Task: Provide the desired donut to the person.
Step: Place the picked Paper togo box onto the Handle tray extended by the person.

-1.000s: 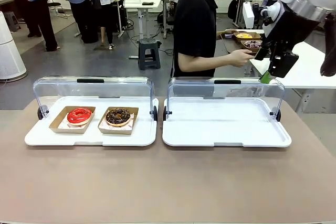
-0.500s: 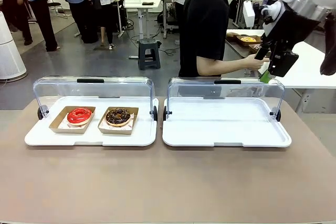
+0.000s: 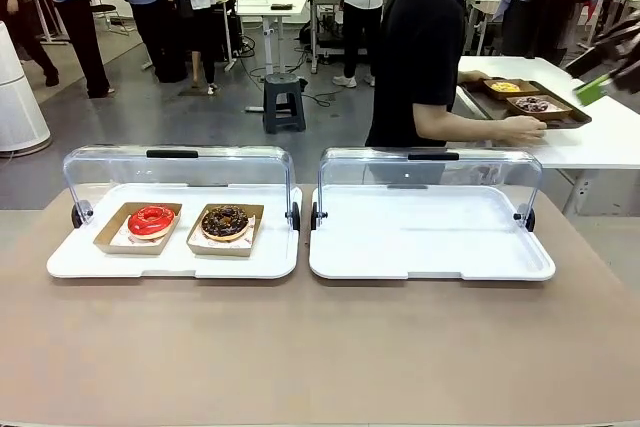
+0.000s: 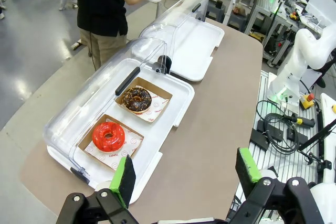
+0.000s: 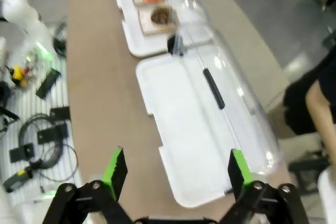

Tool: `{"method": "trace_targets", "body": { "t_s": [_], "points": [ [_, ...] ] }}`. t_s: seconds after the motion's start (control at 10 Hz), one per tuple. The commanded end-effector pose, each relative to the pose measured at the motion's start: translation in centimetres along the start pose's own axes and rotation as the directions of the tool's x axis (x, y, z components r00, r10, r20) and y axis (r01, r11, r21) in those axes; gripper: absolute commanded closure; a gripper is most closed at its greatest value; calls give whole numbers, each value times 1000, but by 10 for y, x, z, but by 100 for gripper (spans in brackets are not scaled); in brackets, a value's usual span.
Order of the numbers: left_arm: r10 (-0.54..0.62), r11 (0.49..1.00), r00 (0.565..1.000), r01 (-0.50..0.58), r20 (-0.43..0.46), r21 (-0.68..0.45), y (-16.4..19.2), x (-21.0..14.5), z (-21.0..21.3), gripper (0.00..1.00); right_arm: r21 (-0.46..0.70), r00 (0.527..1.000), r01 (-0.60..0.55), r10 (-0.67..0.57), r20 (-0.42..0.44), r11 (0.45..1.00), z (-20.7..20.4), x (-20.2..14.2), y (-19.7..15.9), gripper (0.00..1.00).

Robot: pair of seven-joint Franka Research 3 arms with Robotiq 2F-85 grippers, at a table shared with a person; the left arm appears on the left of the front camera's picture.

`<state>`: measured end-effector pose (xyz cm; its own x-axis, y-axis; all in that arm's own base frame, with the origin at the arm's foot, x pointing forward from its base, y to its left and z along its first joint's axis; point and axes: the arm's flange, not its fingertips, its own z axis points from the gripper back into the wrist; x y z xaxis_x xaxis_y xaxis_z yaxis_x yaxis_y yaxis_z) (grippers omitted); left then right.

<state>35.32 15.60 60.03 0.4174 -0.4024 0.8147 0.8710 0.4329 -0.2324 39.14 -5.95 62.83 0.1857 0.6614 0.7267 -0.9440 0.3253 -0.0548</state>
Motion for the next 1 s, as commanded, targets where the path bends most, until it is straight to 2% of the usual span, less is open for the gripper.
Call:
{"method": "trace_targets", "body": {
  "t_s": [0.0,0.2,0.5,0.7,0.9],
  "points": [
    [-11,1000,1000,11,-2,-6,-1,-1,1,0,133,984,14,-38,174,991,24,-30,-5,0],
    [-11,1000,1000,11,-2,-6,-1,-1,1,0,141,980,15,-43,194,990,41,-65,-1,0],
    [-11,1000,1000,11,-2,-6,-1,-1,1,0,109,967,-31,2,253,994,39,-107,-2,0],
    [-11,1000,1000,11,-2,-6,-1,-1,1,0,143,955,-40,-4,296,989,38,-118,-7,0],
    [-11,1000,1000,11,-2,-6,-1,-1,1,0,196,959,-73,15,284,978,38,-109,-7,0]
  ]
}}
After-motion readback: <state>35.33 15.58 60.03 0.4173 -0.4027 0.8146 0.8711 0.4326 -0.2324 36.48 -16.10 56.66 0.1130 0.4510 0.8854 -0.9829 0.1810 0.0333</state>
